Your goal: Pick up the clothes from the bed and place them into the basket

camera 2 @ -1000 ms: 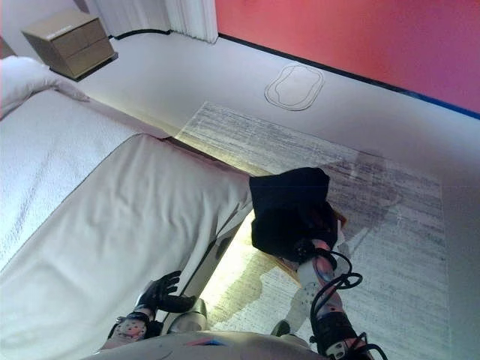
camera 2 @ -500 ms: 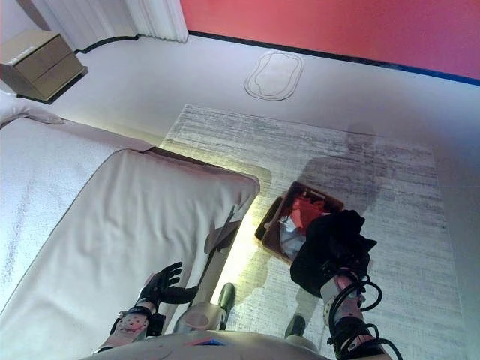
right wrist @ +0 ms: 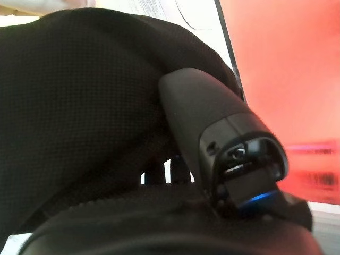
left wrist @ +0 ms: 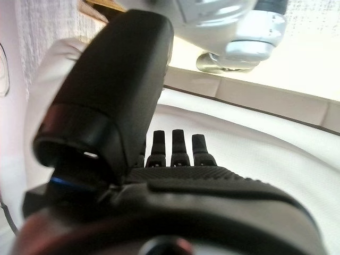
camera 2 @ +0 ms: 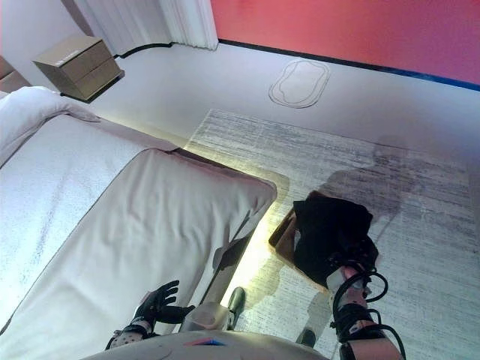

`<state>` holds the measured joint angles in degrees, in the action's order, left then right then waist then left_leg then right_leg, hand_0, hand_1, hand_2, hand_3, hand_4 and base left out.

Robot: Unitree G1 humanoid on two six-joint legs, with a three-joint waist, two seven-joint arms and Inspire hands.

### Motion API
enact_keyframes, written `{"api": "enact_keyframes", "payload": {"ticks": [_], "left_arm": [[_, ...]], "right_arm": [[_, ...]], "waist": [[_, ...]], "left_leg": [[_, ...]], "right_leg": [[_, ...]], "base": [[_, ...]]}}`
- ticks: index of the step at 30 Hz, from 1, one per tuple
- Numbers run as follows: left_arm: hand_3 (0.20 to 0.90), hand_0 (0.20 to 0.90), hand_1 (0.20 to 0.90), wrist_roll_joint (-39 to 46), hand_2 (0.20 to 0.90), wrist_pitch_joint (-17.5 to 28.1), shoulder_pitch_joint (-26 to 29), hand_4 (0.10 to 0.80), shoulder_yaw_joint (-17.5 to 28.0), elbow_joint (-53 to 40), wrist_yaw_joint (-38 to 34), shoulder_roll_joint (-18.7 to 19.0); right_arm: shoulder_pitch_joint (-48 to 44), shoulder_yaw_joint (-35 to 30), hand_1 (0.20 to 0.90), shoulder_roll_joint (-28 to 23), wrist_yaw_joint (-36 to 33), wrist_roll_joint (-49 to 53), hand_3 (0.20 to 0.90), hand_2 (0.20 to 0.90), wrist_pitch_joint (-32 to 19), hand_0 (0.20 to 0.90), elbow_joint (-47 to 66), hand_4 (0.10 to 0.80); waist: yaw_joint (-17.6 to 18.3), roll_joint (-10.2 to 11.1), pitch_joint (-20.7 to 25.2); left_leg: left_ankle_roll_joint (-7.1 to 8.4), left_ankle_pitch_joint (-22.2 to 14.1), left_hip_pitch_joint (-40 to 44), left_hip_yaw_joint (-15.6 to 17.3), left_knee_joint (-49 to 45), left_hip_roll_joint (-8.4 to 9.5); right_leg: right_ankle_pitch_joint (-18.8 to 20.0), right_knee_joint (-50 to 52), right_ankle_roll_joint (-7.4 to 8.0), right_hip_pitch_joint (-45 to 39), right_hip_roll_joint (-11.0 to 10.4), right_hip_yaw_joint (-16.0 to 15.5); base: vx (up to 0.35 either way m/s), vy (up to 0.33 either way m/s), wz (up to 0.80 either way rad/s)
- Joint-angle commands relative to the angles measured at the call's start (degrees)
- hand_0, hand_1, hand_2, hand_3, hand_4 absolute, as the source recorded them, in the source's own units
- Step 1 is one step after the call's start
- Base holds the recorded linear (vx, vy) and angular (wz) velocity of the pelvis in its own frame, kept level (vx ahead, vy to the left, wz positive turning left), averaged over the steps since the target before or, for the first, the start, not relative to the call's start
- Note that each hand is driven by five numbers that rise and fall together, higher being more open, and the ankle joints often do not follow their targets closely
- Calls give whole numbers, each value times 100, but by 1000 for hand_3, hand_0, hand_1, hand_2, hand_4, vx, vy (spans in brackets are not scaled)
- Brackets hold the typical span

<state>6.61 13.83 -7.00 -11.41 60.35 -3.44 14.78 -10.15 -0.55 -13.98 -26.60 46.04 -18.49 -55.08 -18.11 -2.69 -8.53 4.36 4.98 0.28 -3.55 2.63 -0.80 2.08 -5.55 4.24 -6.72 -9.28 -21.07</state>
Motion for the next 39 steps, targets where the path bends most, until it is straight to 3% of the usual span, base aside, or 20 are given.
{"api": "enact_keyframes", "payload": {"ticks": [1, 9, 10, 11, 12, 23, 39], "left_arm": [[900, 900, 900, -96, 900, 355, 230, 800, -189, 232, 23, 252], [900, 900, 900, -95, 900, 420, 153, 800, -233, 201, 60, 305], [900, 900, 900, -100, 900, 416, 136, 800, -227, 190, 76, 316], [900, 900, 900, -103, 900, 416, 123, 800, -220, 184, 93, 328], [900, 900, 900, -99, 900, 417, 115, 800, -215, 183, 111, 335], [900, 900, 900, -30, 900, 410, 80, 800, -221, 187, 228, 349], [900, 900, 900, -41, 900, 428, 121, 800, -102, 165, 298, 308]], "right_arm": [[-676, -155, 300, -682, -5, -115, 200, 300, -379, 300, 300, 100], [-1083, -342, 300, -974, -95, -77, 200, 300, -265, 300, -23, 100], [-1109, -357, 396, -996, -131, -89, 313, 396, -245, 396, -22, 213], [-1138, -378, 745, -1031, -123, -73, 719, 745, -210, 745, -33, 619], [-1167, -393, 900, -1064, -121, -76, 900, 900, -178, 900, -52, 800], [-1317, -403, 900, -1151, -120, -170, 900, 900, 28, 900, -134, 800], [-763, 110, 900, -677, 840, -478, 900, 900, 456, 900, -133, 800]], "waist": [[-153, 23, 183], [-279, -45, 59], [-287, -52, 53], [-293, -60, 49], [-296, -66, 44], [-302, -102, 8], [-187, -31, 72]], "left_leg": [[50, 130, -661, -74, -93, 128], [106, 117, -654, -133, -135, 119], [110, 119, -655, -140, -138, 120], [116, 121, -658, -147, -139, 120], [120, 121, -663, -152, -143, 120], [136, 108, -636, -178, -153, 114], [122, 76, -564, -125, -108, 70]], "right_leg": [[-278, 195, 40, -378, 173, -467], [-328, 232, 21, -441, 172, -558], [-331, 239, 21, -442, 169, -568], [-336, 242, 22, -443, 167, -576], [-340, 245, 22, -443, 166, -582], [-402, 306, 1, -453, 164, -621], [-463, 339, -27, -391, 197, -562]], "base": [[29, -41, 3], [38, -30, 7], [34, -17, 1], [34, -12, 2], [31, -12, 3], [3, 0, 0], [-2, 1, 0]]}}
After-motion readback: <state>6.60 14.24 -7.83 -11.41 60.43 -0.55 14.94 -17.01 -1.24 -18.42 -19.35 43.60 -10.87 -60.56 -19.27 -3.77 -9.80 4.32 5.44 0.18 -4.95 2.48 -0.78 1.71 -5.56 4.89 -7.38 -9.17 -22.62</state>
